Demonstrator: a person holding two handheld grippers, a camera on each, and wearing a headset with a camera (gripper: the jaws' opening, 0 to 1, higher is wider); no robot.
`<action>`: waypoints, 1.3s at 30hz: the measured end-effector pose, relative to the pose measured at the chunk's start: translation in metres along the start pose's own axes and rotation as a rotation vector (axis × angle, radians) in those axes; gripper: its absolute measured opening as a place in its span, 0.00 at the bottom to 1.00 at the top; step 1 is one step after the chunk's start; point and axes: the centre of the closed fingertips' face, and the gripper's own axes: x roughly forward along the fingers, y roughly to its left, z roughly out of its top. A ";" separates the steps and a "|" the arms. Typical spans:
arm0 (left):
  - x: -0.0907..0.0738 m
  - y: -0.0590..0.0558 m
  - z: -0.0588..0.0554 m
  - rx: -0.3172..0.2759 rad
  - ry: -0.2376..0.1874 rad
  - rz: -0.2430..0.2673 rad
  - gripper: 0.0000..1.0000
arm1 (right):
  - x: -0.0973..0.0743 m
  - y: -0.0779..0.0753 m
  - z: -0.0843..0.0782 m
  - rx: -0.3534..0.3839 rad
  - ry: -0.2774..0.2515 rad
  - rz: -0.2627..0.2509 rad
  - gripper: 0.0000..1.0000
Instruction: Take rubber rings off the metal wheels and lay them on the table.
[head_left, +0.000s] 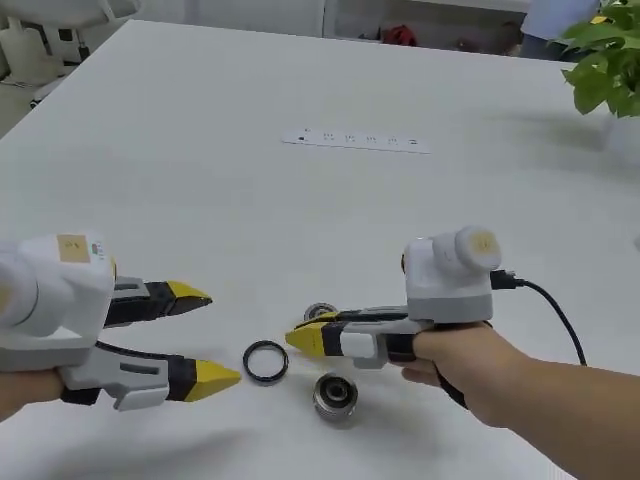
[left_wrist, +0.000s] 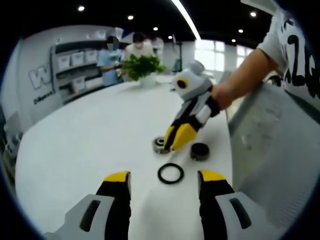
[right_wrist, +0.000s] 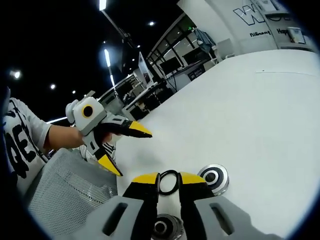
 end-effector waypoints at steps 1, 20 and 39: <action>-0.001 0.000 0.002 0.000 -0.003 0.001 0.55 | -0.001 0.000 0.002 -0.006 -0.006 -0.002 0.14; -0.013 0.003 0.044 0.018 -0.067 0.012 0.59 | -0.054 0.020 0.051 -0.256 -0.095 -0.037 0.28; -0.034 0.006 0.050 0.033 -0.085 0.058 0.66 | -0.108 0.033 0.042 -0.384 -0.096 -0.114 0.50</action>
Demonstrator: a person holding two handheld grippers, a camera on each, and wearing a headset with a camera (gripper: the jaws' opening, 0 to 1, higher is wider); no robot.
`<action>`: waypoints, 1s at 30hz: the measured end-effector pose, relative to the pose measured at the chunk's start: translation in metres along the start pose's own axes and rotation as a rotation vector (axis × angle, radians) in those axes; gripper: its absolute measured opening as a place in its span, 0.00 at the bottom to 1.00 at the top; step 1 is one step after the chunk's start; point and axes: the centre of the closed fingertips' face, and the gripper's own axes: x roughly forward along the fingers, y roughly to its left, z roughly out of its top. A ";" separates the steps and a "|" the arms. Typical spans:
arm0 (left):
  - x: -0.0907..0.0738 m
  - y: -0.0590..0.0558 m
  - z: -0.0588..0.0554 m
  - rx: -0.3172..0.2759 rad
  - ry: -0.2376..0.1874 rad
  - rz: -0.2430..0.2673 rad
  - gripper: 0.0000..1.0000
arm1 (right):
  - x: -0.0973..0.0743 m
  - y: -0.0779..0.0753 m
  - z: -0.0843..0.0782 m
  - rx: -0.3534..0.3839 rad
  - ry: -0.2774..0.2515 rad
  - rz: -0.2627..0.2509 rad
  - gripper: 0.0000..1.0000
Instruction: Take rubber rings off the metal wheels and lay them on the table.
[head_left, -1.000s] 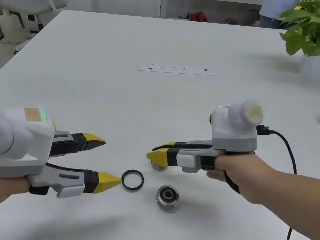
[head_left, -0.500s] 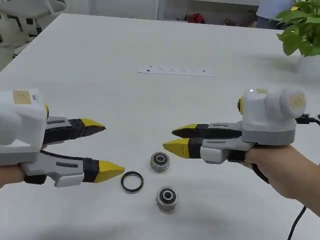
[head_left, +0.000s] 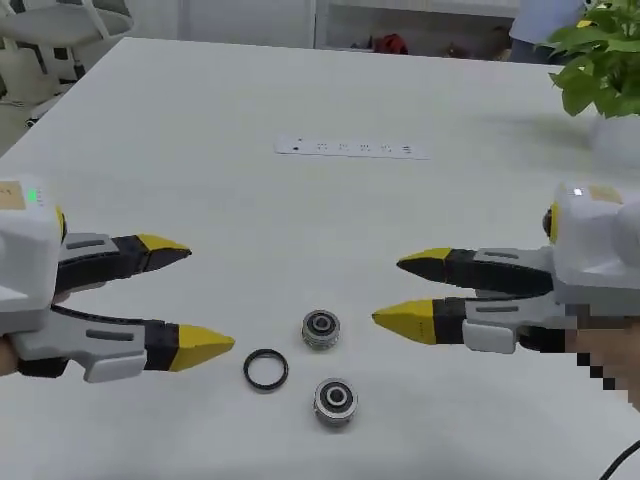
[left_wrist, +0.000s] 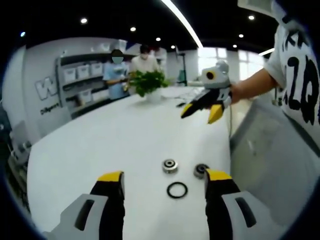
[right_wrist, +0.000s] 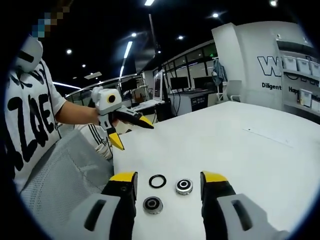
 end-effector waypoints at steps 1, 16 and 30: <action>0.000 -0.001 0.000 0.000 0.001 -0.001 0.67 | -0.003 0.000 -0.001 0.001 -0.001 -0.005 0.50; -0.005 -0.009 -0.008 -0.003 0.014 -0.004 0.73 | -0.024 -0.001 -0.031 -0.006 0.060 -0.048 0.67; -0.013 -0.011 -0.021 -0.033 0.026 0.013 0.76 | -0.035 -0.003 -0.055 -0.013 0.114 -0.075 0.72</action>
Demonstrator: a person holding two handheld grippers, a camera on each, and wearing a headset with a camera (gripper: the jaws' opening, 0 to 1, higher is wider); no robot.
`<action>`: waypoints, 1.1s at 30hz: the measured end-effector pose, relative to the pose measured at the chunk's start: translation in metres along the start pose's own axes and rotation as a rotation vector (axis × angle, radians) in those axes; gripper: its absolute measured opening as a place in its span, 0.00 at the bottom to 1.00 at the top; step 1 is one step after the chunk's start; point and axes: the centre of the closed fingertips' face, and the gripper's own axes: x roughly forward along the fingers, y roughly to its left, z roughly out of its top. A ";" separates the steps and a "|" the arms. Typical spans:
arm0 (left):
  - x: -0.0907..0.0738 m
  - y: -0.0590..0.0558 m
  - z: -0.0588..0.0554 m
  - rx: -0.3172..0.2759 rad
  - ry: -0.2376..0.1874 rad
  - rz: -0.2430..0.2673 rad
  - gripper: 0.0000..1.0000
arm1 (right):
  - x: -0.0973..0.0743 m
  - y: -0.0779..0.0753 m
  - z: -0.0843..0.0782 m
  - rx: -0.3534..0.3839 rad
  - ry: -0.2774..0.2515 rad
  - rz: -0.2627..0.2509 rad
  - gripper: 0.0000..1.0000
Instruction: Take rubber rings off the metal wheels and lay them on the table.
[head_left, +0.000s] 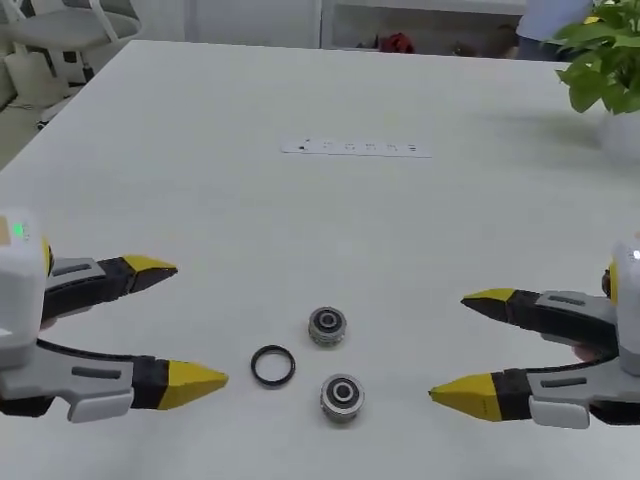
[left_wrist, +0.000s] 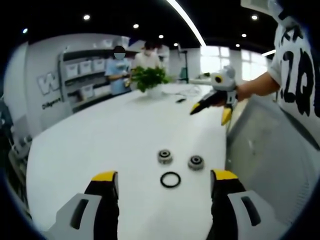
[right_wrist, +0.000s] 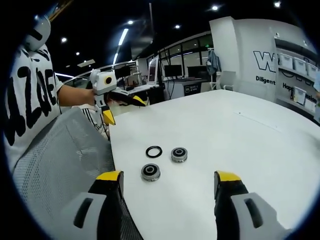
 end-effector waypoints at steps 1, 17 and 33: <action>-0.001 0.000 -0.001 -0.002 0.002 0.001 0.77 | -0.001 -0.001 -0.001 0.001 0.001 -0.004 0.72; -0.004 -0.005 -0.007 -0.019 0.006 0.007 0.78 | -0.006 -0.002 -0.005 -0.011 0.014 -0.026 0.73; -0.014 -0.006 -0.010 -0.022 0.007 0.028 0.78 | -0.007 -0.001 -0.002 -0.041 0.021 -0.029 0.74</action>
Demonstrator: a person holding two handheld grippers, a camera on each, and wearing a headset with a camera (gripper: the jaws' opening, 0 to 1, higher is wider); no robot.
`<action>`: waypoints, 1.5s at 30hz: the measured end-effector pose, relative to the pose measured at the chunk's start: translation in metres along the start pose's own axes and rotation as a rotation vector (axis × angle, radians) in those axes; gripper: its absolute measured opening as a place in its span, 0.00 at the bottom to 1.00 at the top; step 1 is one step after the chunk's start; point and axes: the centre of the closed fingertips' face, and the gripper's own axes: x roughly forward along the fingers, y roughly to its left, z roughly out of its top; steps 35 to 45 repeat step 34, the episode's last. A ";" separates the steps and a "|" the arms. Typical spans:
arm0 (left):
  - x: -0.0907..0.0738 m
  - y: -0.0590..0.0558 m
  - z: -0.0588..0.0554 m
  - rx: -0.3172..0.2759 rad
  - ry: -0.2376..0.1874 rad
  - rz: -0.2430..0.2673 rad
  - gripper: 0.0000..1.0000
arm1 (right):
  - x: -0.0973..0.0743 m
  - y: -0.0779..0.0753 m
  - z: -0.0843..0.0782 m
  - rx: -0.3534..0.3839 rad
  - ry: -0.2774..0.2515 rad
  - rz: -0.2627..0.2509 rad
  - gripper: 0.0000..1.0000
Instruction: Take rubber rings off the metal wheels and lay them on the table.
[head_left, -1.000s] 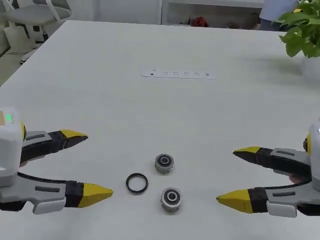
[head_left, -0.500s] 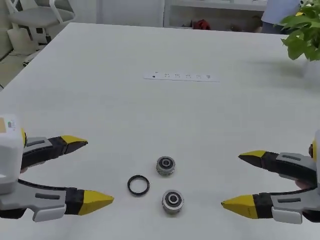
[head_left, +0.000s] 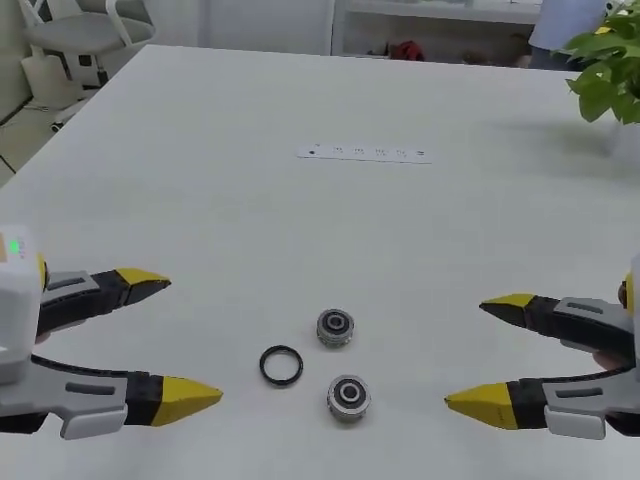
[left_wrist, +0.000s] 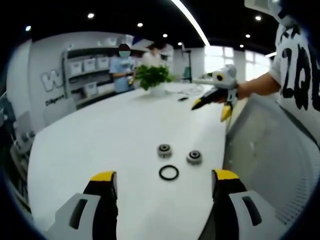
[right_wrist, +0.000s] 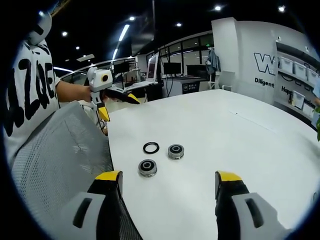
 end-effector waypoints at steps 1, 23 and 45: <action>0.000 0.000 0.000 0.000 -0.001 0.001 0.78 | 0.000 0.000 0.000 0.002 -0.001 -0.001 0.74; 0.002 0.005 0.005 0.013 -0.002 0.006 0.78 | -0.003 -0.006 -0.001 0.004 -0.002 -0.012 0.74; 0.002 0.005 0.007 0.018 -0.001 0.003 0.78 | -0.004 -0.007 -0.002 0.007 0.000 -0.013 0.75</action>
